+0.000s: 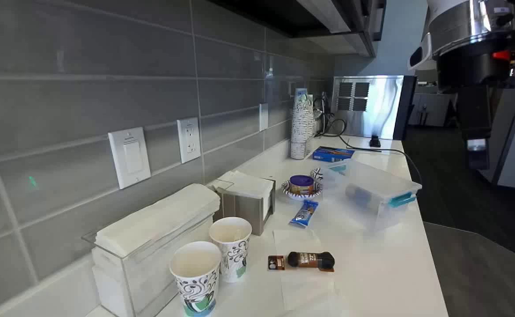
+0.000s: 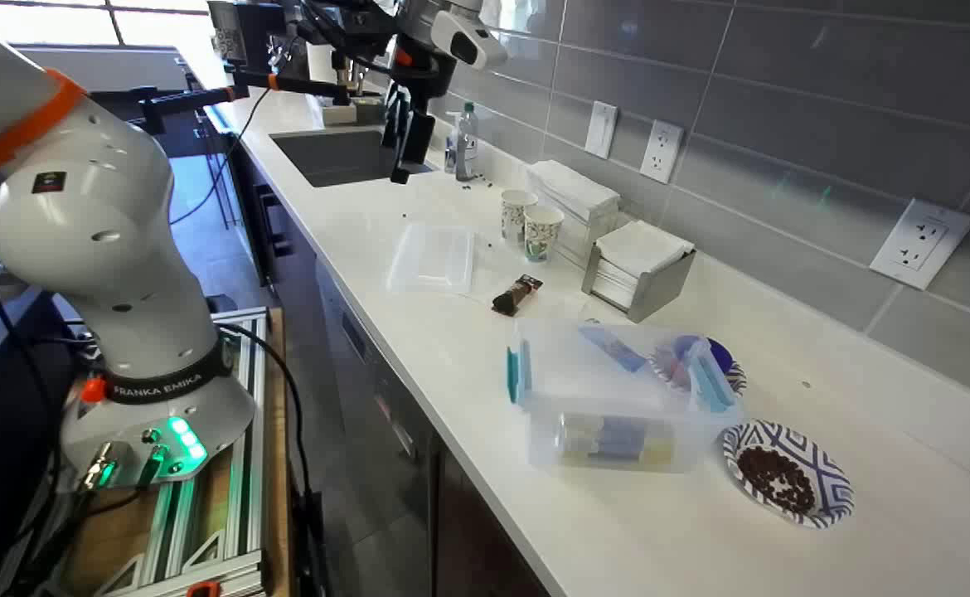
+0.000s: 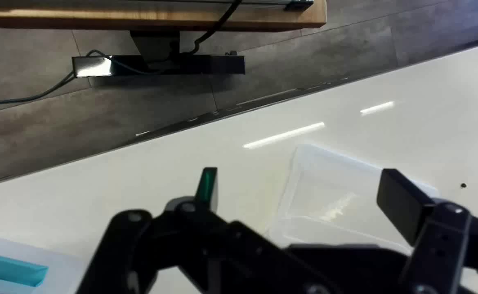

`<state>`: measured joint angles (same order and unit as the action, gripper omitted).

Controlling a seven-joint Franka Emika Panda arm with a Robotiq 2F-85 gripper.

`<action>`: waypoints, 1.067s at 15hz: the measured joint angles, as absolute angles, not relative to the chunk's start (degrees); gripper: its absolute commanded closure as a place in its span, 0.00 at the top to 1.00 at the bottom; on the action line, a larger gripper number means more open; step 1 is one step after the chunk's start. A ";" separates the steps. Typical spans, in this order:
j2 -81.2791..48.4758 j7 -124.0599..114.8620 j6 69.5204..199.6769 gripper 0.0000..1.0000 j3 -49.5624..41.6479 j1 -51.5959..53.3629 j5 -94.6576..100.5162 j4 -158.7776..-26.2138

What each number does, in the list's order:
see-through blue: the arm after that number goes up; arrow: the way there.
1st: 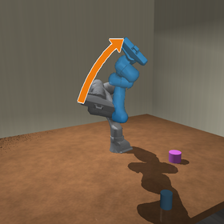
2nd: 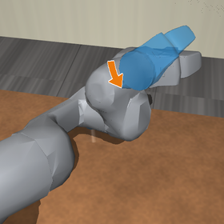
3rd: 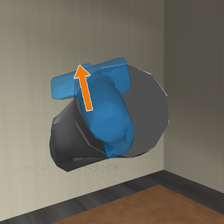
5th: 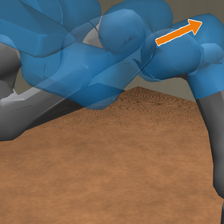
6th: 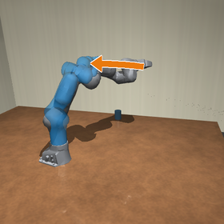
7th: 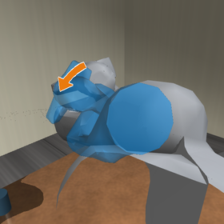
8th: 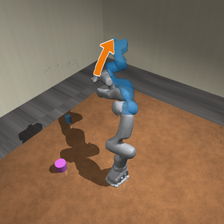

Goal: Move the tin out of the bowl and place it in the tote

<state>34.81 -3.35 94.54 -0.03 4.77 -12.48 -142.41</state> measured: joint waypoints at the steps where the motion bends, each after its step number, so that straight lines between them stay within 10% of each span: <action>1: 34.81 -3.34 94.54 1.00 -0.03 4.77 -12.48 -142.41; 16: 29.63 -4.30 103.74 1.00 -0.17 -1.05 -7.06 -140.78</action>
